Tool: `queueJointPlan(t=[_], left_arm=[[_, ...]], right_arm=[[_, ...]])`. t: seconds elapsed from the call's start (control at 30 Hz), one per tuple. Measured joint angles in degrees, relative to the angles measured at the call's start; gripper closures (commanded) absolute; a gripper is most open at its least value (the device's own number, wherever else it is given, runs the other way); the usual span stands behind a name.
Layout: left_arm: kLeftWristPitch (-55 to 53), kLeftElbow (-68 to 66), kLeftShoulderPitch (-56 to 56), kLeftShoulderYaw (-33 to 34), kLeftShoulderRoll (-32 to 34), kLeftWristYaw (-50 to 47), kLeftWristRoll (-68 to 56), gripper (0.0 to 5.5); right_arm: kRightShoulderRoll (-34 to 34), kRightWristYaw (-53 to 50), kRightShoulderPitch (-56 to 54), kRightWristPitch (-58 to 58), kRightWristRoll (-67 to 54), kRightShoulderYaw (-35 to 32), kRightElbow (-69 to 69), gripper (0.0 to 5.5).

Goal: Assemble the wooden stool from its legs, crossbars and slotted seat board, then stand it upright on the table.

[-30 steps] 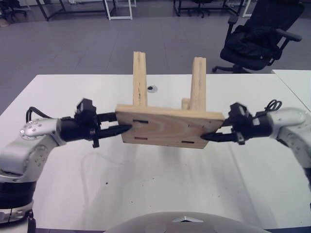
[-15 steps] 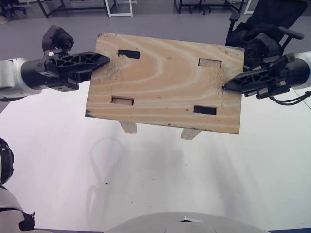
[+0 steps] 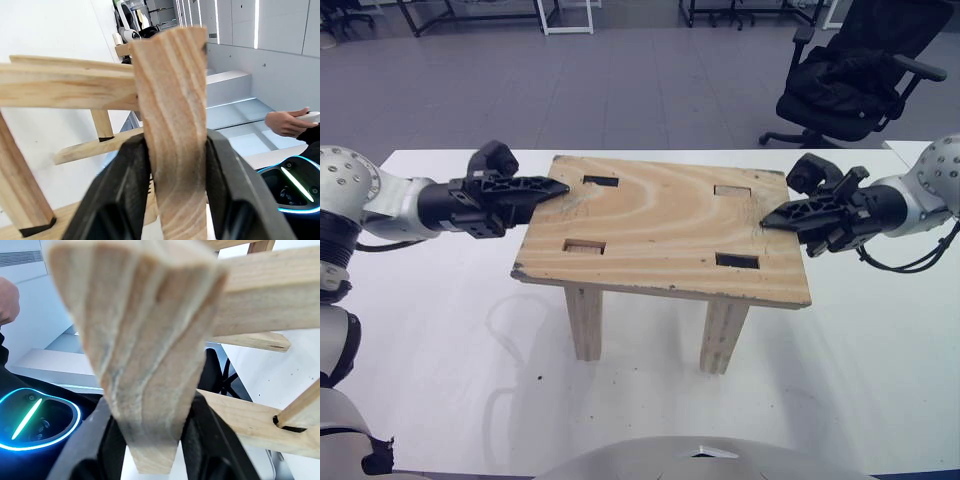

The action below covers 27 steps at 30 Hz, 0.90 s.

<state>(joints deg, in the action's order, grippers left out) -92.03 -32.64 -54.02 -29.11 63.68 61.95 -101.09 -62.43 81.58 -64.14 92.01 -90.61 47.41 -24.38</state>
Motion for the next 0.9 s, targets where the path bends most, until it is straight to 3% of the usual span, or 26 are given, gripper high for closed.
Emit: queueJointPlan(t=[0.03, 0.1, 0.2, 0.27, 0.53, 0.63, 0.7, 0.77, 0.9], left_arm=[[0.0, 0.4, 1.9, 0.3, -0.9, -0.9, 0.0, 4.12], [1.3, 1.7, 6.3, 3.5, -2.3, -4.6, -2.2, 4.12], [6.9, 5.5, 16.0, 12.4, -4.6, -10.4, -9.3, 3.35], [8.6, 7.3, 19.5, 16.3, -5.0, -14.8, -9.8, 3.01], [8.9, 1.2, 20.6, 28.0, -8.1, -25.1, -11.1, 1.42], [9.0, -2.9, 21.5, 36.0, -5.4, -24.9, -10.7, 0.89], [10.0, -4.5, 22.9, 41.7, -3.5, -24.0, -8.4, 0.52], [20.2, -1.7, 27.4, 44.6, -2.5, -19.5, 2.9, 0.52], [46.9, -0.4, 32.8, 44.8, -5.7, -20.3, 22.4, 0.52]], right_arm=[[0.0, -1.0, 1.9, 0.0, -0.6, 0.0, 0.2, 4.16], [0.9, -4.5, 7.1, 0.0, -4.3, -2.9, -1.3, 3.49], [3.7, -9.5, 17.6, -3.2, -14.0, -16.2, -6.6, 2.81], [4.0, -16.1, 23.6, -4.1, -14.0, -20.7, -7.2, 2.41], [4.6, -29.3, 35.2, -6.6, -10.0, -41.2, -8.0, 0.65], [6.5, -32.9, 36.4, -15.9, -4.5, -50.7, -10.3, 0.11], [9.3, -35.7, 35.4, -24.5, 0.1, -56.6, -11.7, 0.10], [13.0, -39.3, 35.2, -37.1, 9.2, -58.5, -10.4, 0.10], [19.4, -45.8, 35.5, -56.5, 24.9, -57.8, -10.2, 0.10]])
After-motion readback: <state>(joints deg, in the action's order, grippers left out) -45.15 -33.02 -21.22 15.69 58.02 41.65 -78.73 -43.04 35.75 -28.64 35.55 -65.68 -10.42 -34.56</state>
